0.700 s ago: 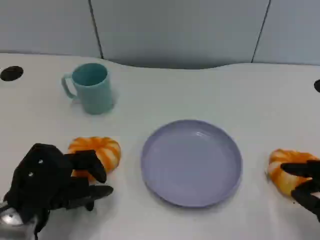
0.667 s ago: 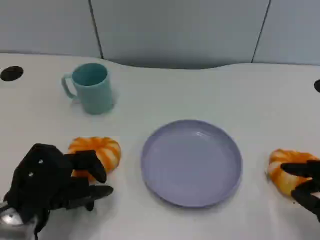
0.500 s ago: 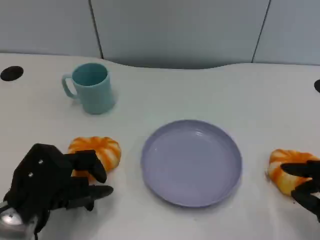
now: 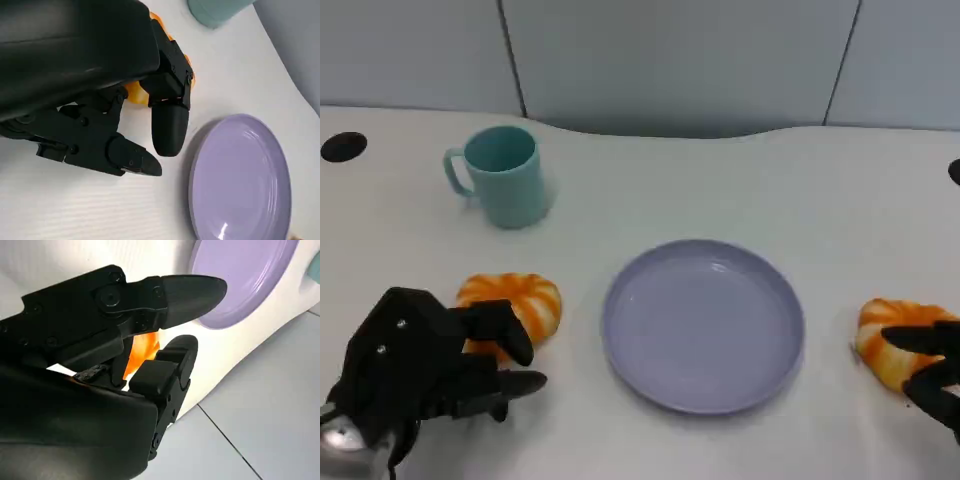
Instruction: Grasp the bread from the table and place it into the plate.
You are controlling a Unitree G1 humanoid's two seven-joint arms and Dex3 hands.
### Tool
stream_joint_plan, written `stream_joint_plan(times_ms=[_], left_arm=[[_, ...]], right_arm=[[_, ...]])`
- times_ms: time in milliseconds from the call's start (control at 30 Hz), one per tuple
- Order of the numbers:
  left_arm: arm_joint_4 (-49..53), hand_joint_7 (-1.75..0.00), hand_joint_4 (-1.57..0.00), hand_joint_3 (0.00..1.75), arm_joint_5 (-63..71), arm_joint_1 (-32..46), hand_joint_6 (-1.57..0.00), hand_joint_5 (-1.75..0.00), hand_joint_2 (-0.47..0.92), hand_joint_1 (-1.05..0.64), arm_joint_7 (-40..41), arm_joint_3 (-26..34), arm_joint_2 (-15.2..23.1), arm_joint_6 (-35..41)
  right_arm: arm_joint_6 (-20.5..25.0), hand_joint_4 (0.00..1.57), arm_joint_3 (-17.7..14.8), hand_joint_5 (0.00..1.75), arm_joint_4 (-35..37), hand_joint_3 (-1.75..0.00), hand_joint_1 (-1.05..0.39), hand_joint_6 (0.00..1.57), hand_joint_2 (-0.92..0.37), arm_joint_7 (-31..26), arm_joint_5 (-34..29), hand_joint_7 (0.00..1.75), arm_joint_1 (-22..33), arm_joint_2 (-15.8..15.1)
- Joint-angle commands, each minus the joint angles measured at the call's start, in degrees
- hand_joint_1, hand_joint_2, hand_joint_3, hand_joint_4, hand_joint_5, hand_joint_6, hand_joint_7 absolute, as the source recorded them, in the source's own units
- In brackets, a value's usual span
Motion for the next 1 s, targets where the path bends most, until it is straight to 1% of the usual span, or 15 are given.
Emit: stream_joint_plan(times_ms=[33, 167, 300, 400, 533, 600, 667, 733, 800, 867, 900, 933, 967, 1000], left_arm=[[-0.23, -1.75, -0.8, 0.0, 0.93, -0.31, -0.61, -1.75, 0.86, -0.2, 0.83, -0.17, 0.69, -0.14], [-0.44, -1.75, -0.81, 0.0, 0.74, -0.12, -0.61, -1.75, 0.86, -0.19, 0.61, 0.0, 0.64, -0.28], [-0.49, -1.75, -0.81, 0.0, 1.13, 0.11, -0.61, -1.75, 0.86, -0.2, 0.64, 0.14, 0.81, -0.67], [-0.18, -1.75, -0.82, 0.0, 0.32, 0.65, -0.6, -1.75, 0.86, -0.18, 0.17, 0.83, 0.5, -3.01], [0.8, -1.75, -0.82, 0.01, -1.17, 1.38, -0.59, -1.75, 0.88, -0.15, -0.44, 1.54, 0.13, -7.83], [0.38, -1.75, -0.79, 0.01, 1.19, 1.91, -0.55, -1.75, 0.88, -0.17, 1.4, 0.6, 0.62, -14.49], [0.23, -1.75, -0.7, 0.01, 5.25, 2.06, -0.46, -1.75, 0.88, -0.2, 3.93, -0.5, 1.61, -21.78], [-1.6, -1.75, -0.59, 0.0, 10.67, 1.94, -0.39, -1.75, 0.87, -0.25, 6.69, -1.57, 3.33, -25.74], [-2.23, -1.74, -0.54, 0.0, 13.4, 1.85, -0.36, -1.75, 0.87, -0.28, 8.15, -1.96, 4.05, -27.5], [-1.98, -1.75, -0.52, 0.0, 14.01, 1.84, -0.35, -1.75, 0.87, -0.29, 8.66, -2.01, 4.09, -28.19], [-5.2, -1.75, -0.52, 0.0, 19.31, 1.05, -0.35, -1.75, 0.87, -0.29, 9.08, -2.76, 6.68, -27.86], [-8.09, -1.35, -0.38, 0.0, 23.58, 0.36, -0.31, -1.49, 0.87, -0.4, 8.88, -3.36, 8.83, -27.16], [-10.57, -0.84, -0.28, 0.0, 26.88, -0.18, -0.37, -1.18, 0.87, -0.47, 8.27, -3.79, 10.47, -26.22], [-12.45, -0.54, -0.26, 0.0, 29.12, -0.57, -0.43, -1.0, 0.87, -0.5, 7.52, -4.15, 11.67, -25.22]], right_arm=[[-0.34, 0.65, -0.37, 0.67, -0.43, -0.35, -0.24, 0.83, -0.92, -0.31, -0.11, 0.01, 0.1, -0.85], [-1.04, 0.65, -0.4, 0.67, -0.06, -0.34, -0.23, 0.83, -0.92, -0.36, 0.09, 0.01, 0.16, -0.8], [-0.16, 0.64, -0.3, 0.67, -0.88, -0.34, -0.23, 0.82, -0.92, -0.17, 0.19, 0.0, 0.47, -0.52], [-0.31, 0.65, -0.09, 0.67, -1.04, -0.35, -0.23, 0.82, -0.92, -0.35, 0.04, 0.0, 0.67, -0.3], [0.06, 0.65, 0.12, 0.68, -1.45, -0.34, -0.24, 0.83, -0.92, -0.76, -0.13, 0.01, 0.94, 0.22], [0.13, 0.65, 0.36, 0.68, -1.65, -0.34, -0.25, 0.83, -0.92, -0.98, -0.64, 0.01, 1.06, 0.27], [0.25, 0.66, 0.63, 0.68, -1.66, -0.34, -0.25, 0.83, -0.92, -1.34, -1.07, 0.01, 1.1, 0.46], [0.64, 0.66, 0.91, 0.68, -1.78, -0.34, -0.24, 0.83, -0.92, -1.69, -1.68, 0.01, 1.07, 0.7], [0.88, 0.66, 1.09, 0.69, -1.89, -0.34, -0.24, 0.83, -0.92, -1.89, -1.91, 0.01, 1.06, 0.76], [0.98, 0.66, 1.19, 0.69, -1.94, -0.33, -0.24, 0.83, -0.92, -2.01, -1.89, 0.01, 1.07, 0.7], [0.95, 0.66, 1.38, 0.69, -1.69, -0.33, -0.24, 0.83, -0.92, -2.07, -1.73, 0.01, 0.91, 0.84], [1.07, 0.66, 1.58, 0.69, -1.59, -0.33, -0.23, 0.84, -0.92, -2.14, -1.69, 0.01, 0.79, 0.94], [1.23, 0.66, 1.77, 0.69, -1.57, -0.33, -0.23, 0.84, -0.92, -2.25, -1.73, 0.01, 0.7, 1.04], [1.39, 0.66, 1.96, 0.69, -1.58, -0.33, -0.23, 0.84, -0.92, -2.4, -1.83, 0.01, 0.63, 1.16]])
